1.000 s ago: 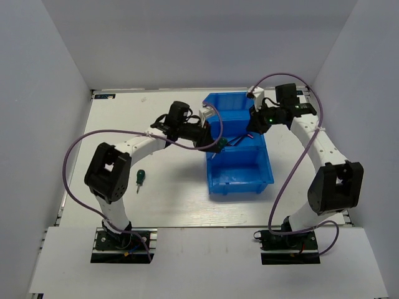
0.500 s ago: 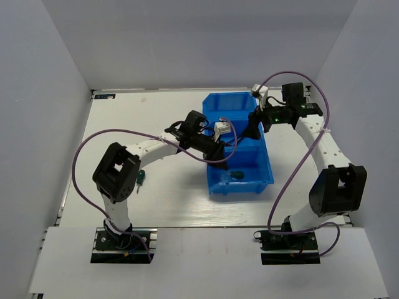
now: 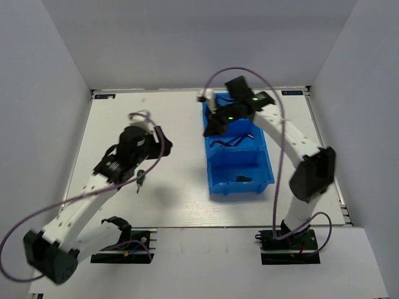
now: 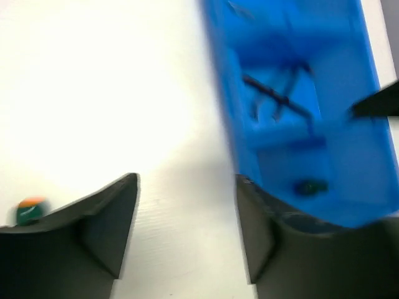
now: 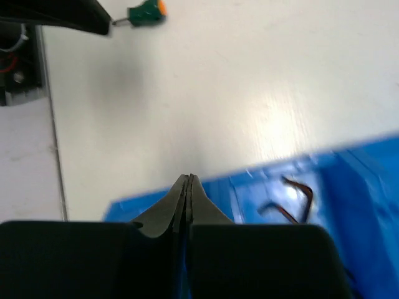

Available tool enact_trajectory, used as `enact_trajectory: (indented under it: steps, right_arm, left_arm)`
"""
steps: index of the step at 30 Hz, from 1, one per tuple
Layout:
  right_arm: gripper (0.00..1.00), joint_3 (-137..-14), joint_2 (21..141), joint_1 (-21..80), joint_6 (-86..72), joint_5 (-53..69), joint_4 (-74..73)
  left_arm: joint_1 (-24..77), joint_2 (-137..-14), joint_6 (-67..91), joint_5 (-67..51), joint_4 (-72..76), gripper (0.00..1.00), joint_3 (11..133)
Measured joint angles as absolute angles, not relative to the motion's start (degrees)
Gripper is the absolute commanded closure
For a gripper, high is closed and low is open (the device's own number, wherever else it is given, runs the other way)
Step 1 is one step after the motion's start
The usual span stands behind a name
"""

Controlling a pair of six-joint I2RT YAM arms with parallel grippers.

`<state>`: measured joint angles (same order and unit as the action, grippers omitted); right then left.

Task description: Sort the tools into containers

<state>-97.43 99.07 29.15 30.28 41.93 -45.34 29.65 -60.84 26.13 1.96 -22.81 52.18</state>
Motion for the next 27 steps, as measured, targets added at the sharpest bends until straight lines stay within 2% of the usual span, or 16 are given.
enact_trajectory:
  steps: [3,4,5,6,8,9,10,11,12,17,23,27]
  right_arm:
    - [1.0,-108.6,109.93,37.43,25.26,37.89,-47.24]
    - [0.81,-111.33,112.99,39.38,23.57,36.64,-47.07]
    - [0.66,-114.19,116.38,41.87,21.02,35.27,-47.53]
    - [0.6,-116.44,119.24,43.86,18.06,34.11,-47.35]
    - [0.4,-119.87,123.79,47.42,12.05,31.7,-47.05]
    - [0.38,-121.54,125.89,49.41,8.25,30.13,-46.52]
    - [0.3,-122.74,127.74,51.2,4.62,28.64,-45.67]
    - [0.16,-123.24,128.97,52.69,1.37,27.31,-44.77]
    - [0.09,-123.28,129.86,54.26,-2.39,26.13,-43.88]
    - [0.09,-123.24,133.19,59.88,-18.44,24.21,-38.61]
    - [0.09,-123.15,136.22,62.08,-32.21,19.77,-30.37]
    - [0.28,-123.94,139.13,62.96,-35.53,13.69,-27.05]
  left_arm:
    - [29.15,-48.99,33.1,13.21,-29.15,0.2,51.05]
    - [29.15,-46.24,34.5,16.01,-30.59,0.2,51.07]
    - [29.15,-43.35,35.9,19.03,-32.4,0.17,51.18]
    - [29.15,-41.5,36.62,21.15,-34.11,0.15,51.53]
    - [29.15,-38.28,38.11,25.76,-37.67,0.15,53.12]
    - [29.15,-36.97,38.44,27.57,-38.81,0.15,53.82]
    - [29.15,-35.53,38.59,29.3,-39.88,0.15,54.41]
    - [29.15,-33.67,38.63,30.68,-40.49,0.15,54.72]
    - [29.15,-31.64,38.65,31.88,-40.95,0.15,54.85]
    - [29.17,-22.59,38.39,35.24,-41.89,0.16,55.24]
    - [29.15,-21.17,38.37,35.55,-44.73,0.16,56.12]
    - [29.21,-21.17,38.5,34.89,-46.59,0.17,56.12]
